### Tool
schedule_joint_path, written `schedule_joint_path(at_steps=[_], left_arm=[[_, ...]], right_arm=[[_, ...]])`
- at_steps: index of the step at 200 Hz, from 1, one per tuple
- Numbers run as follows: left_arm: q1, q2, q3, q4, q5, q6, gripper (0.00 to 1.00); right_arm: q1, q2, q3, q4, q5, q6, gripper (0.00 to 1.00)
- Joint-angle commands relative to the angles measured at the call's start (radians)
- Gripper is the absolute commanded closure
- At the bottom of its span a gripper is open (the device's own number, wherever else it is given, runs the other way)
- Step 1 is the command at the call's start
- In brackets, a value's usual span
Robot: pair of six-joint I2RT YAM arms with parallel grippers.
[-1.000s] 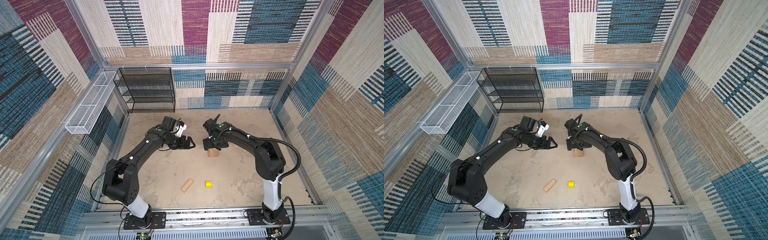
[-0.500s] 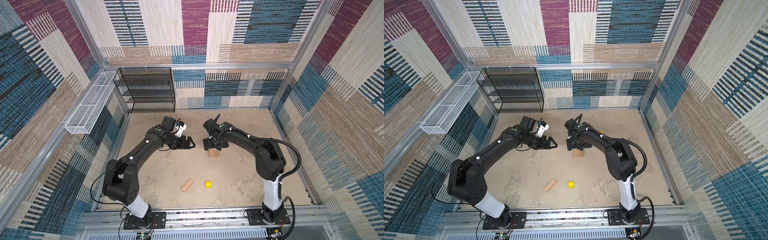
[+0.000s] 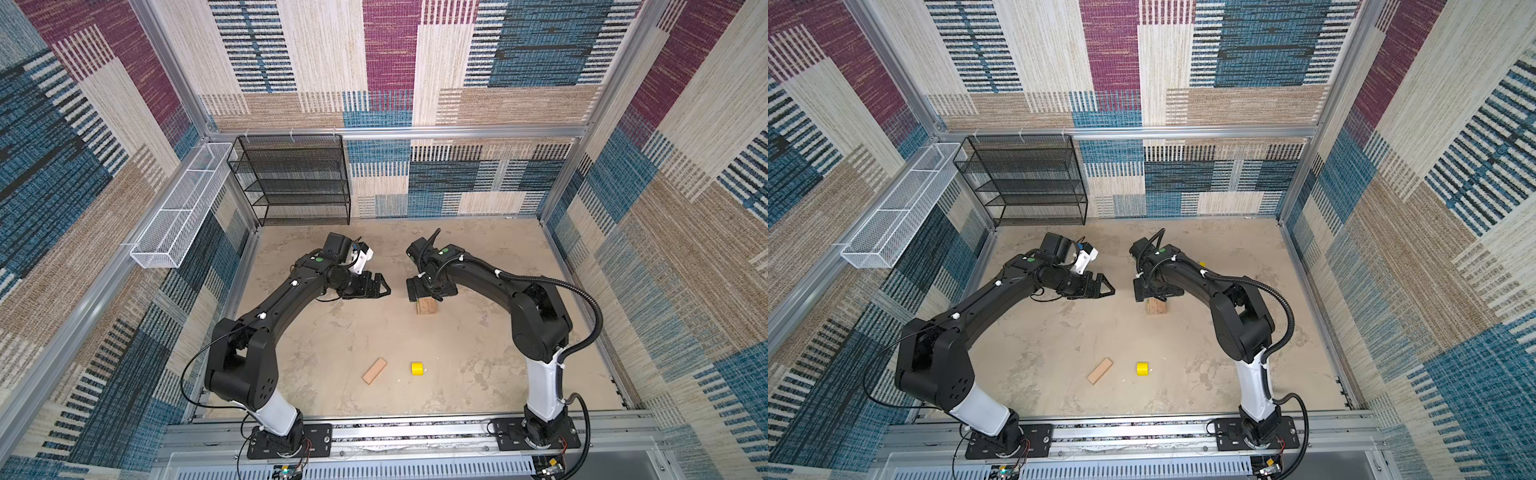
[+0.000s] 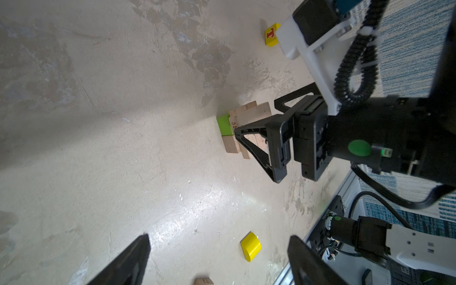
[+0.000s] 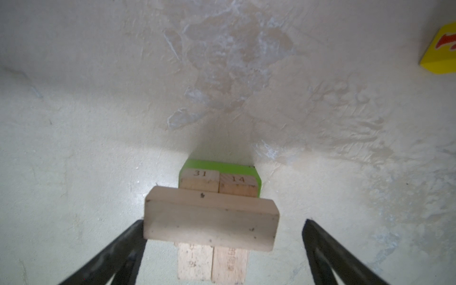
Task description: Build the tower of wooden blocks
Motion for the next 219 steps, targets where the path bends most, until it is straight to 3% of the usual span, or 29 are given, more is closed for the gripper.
schedule_joint_path(at_steps=[1, 151, 219], left_arm=[[0.002, 0.0, 0.007, -0.012, 0.012, -0.017, 0.08], [0.003, -0.003, 0.008, -0.011, 0.011, -0.02, 0.08], [0.002, -0.127, -0.016, -0.012, -0.029, -0.011, 0.08]], right_arm=[[0.001, -0.014, 0.0, -0.01, 0.012, -0.004, 0.0], [0.0, -0.021, 0.073, -0.047, -0.004, 0.003, 0.0], [0.016, -0.104, 0.12, -0.086, 0.006, 0.032, 0.0]])
